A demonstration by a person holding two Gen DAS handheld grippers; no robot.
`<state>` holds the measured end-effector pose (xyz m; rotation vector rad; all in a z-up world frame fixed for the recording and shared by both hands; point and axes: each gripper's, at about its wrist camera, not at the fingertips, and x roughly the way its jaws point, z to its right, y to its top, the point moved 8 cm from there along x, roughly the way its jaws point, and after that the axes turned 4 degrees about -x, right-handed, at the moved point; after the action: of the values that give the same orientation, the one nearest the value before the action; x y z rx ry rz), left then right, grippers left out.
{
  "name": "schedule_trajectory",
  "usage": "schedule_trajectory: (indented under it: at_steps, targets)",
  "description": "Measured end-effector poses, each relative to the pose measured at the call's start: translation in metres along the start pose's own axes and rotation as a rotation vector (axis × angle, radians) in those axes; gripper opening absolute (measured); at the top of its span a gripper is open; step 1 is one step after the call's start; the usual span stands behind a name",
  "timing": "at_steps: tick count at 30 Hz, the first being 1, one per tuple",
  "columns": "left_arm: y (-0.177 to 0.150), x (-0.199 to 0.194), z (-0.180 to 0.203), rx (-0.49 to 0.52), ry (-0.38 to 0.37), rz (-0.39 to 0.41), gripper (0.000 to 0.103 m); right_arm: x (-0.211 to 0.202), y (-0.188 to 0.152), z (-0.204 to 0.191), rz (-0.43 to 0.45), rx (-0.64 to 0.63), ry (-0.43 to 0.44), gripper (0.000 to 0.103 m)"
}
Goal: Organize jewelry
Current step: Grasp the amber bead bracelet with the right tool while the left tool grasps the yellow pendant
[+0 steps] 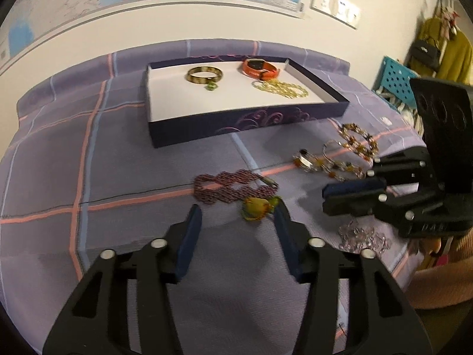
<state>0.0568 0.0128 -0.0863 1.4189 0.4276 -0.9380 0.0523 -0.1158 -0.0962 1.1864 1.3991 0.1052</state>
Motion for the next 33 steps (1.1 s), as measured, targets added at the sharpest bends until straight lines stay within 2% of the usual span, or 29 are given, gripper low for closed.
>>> schedule_trajectory:
  at_steps: [1,6,11,13,15,18,20,22,24,25,33]
  targets:
    - [-0.001,0.001,0.002,0.008,-0.003,-0.003,0.037,-0.001,-0.001,0.002,0.003,0.007,0.002,0.014]
    - [-0.001,0.01,0.007,0.038,0.002,-0.023,0.035,-0.012,-0.007,0.012,0.02,0.041,-0.014,0.018]
    - [0.002,0.014,0.008,0.048,0.013,-0.03,0.035,-0.029,-0.01,0.023,0.052,0.068,-0.047,0.022]
    - [0.003,0.015,0.008,0.053,0.02,-0.028,0.029,-0.038,-0.011,0.03,0.071,0.085,-0.066,0.024]
    - [0.002,0.014,0.008,0.055,0.026,-0.027,0.02,-0.049,-0.012,0.04,0.093,0.108,-0.099,0.025]
    - [0.002,0.014,0.008,0.051,0.026,-0.024,0.02,-0.064,-0.015,0.06,0.121,0.15,-0.153,0.026]
    - [0.001,0.012,0.008,0.044,0.024,-0.023,0.02,-0.075,-0.018,0.077,0.143,0.186,-0.198,0.032]
    - [0.0,0.01,0.008,0.03,0.007,-0.021,0.02,-0.079,-0.019,0.092,0.144,0.209,-0.251,0.043]
    - [-0.001,0.009,0.007,0.018,0.003,-0.021,0.02,-0.083,-0.025,0.112,0.13,0.226,-0.349,0.053]
    - [-0.001,0.008,0.006,0.01,-0.001,-0.02,0.02,-0.084,-0.027,0.117,0.125,0.232,-0.371,0.055]
    - [-0.002,-0.001,-0.003,-0.03,-0.009,-0.009,0.02,-0.072,-0.037,0.149,0.062,0.266,-0.441,0.053]
